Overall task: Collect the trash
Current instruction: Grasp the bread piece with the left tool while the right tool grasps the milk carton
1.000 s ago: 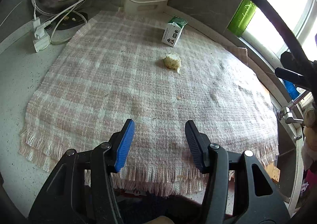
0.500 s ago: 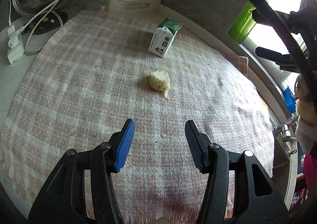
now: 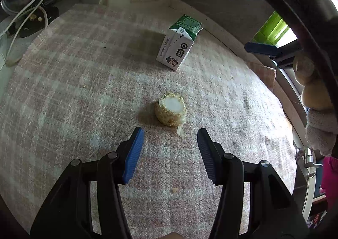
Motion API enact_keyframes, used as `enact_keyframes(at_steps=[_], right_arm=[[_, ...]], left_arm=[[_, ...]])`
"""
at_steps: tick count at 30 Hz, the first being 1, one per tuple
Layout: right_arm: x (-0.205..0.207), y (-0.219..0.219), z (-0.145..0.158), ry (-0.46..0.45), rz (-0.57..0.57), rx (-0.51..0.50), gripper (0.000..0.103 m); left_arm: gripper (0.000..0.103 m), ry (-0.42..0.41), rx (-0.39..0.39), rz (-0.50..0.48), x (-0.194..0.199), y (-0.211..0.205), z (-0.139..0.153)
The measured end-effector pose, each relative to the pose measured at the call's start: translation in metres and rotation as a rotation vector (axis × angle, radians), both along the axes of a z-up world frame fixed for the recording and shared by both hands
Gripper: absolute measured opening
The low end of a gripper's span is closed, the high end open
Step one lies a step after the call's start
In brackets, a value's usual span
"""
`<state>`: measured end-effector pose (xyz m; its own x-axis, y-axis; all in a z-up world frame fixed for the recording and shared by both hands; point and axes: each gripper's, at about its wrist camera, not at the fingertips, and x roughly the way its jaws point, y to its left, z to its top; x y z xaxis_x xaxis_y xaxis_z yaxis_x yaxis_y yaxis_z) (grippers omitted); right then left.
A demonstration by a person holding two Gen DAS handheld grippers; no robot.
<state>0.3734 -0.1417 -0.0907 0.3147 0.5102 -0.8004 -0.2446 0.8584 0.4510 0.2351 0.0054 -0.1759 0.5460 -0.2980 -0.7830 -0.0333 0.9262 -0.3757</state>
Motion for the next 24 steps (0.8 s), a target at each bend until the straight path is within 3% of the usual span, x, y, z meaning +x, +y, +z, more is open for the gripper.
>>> enact_keyframes(at_steps=[6,14,18,24], right_arm=[[0.020,0.013,-0.018,0.055,-0.004,-0.002,0.098],[0.041,0.022,-0.047,0.146,-0.046,0.014,0.098],[0.048,0.026,-0.062,0.199,-0.073,0.042,0.098],[0.051,0.040,-0.071,0.208,-0.061,0.019,0.094]], left_arm=[[0.054,0.016,0.033,-0.015,0.020,-0.006,-0.012],[0.054,-0.010,0.002,-0.010,0.033,-0.005,-0.015],[0.054,-0.026,0.042,-0.021,0.037,-0.012,-0.016],[0.040,-0.043,0.066,-0.023,0.041,-0.014,-0.018]])
